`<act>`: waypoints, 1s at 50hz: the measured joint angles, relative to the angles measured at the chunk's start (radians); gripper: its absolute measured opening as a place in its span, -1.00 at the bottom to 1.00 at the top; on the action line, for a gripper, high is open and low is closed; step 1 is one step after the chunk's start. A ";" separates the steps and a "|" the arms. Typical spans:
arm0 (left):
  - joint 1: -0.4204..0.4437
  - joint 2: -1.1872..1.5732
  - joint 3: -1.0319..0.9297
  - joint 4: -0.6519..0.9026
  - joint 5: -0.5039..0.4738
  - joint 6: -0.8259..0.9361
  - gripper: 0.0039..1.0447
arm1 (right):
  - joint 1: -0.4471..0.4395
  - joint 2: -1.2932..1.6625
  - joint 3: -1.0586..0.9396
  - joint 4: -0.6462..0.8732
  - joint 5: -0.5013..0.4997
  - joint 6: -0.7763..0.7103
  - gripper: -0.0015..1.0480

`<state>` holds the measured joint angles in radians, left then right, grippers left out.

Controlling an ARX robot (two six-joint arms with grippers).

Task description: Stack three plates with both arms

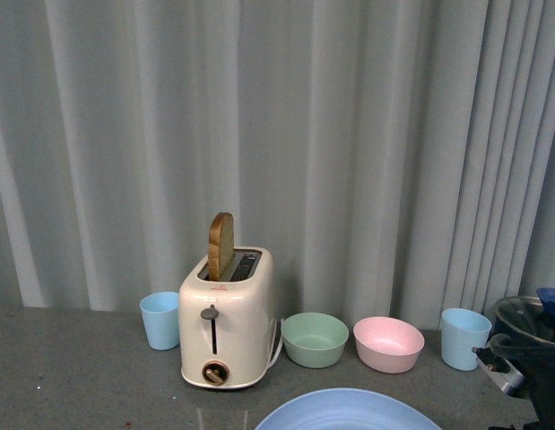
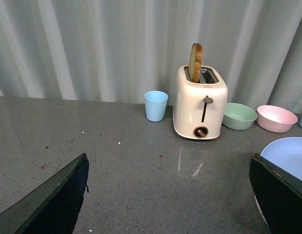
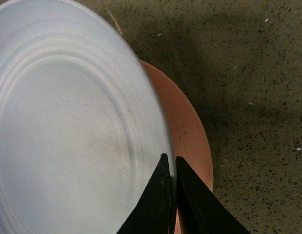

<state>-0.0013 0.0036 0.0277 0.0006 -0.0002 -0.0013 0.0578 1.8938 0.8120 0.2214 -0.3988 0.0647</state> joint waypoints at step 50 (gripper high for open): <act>0.000 0.000 0.000 0.000 0.000 0.000 0.87 | -0.069 0.064 -0.047 0.014 -0.002 0.048 -0.26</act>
<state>-0.0013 0.0036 0.0277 0.0006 0.0002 -0.0013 -0.0116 1.9579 0.7654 0.2359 -0.4004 0.1127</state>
